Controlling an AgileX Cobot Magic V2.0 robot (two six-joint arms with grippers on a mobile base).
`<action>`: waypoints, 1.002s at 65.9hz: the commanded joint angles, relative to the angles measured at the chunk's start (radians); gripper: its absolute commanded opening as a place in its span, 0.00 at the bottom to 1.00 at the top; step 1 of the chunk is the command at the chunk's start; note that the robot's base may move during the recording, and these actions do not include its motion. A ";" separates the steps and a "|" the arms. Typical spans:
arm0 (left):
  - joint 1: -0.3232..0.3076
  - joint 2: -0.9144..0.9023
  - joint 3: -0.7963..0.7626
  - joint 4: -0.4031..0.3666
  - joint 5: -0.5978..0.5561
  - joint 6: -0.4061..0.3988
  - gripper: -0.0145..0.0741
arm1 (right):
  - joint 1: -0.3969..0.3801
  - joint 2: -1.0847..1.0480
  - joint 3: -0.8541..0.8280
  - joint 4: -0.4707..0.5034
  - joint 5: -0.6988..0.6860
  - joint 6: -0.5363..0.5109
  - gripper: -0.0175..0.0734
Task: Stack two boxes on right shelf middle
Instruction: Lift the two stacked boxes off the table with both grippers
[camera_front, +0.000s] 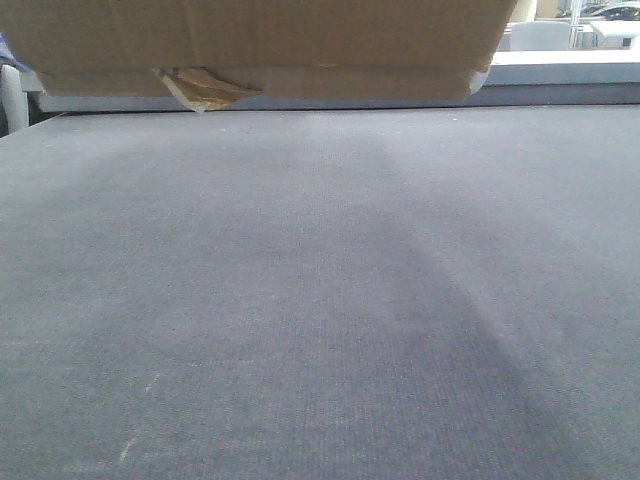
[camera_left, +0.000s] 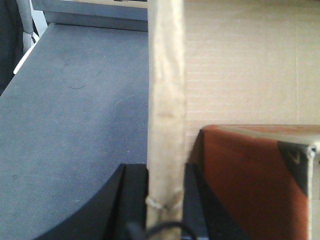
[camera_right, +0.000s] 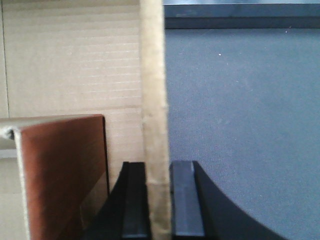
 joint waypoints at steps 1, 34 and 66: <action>-0.005 -0.020 -0.013 0.039 -0.030 -0.012 0.04 | -0.003 -0.007 -0.012 -0.054 -0.015 0.003 0.03; -0.005 -0.020 -0.013 0.039 -0.030 -0.012 0.04 | -0.003 -0.007 -0.012 -0.054 -0.122 0.003 0.03; -0.005 -0.020 -0.013 0.039 -0.030 -0.012 0.04 | -0.003 -0.007 -0.012 -0.054 -0.298 0.003 0.03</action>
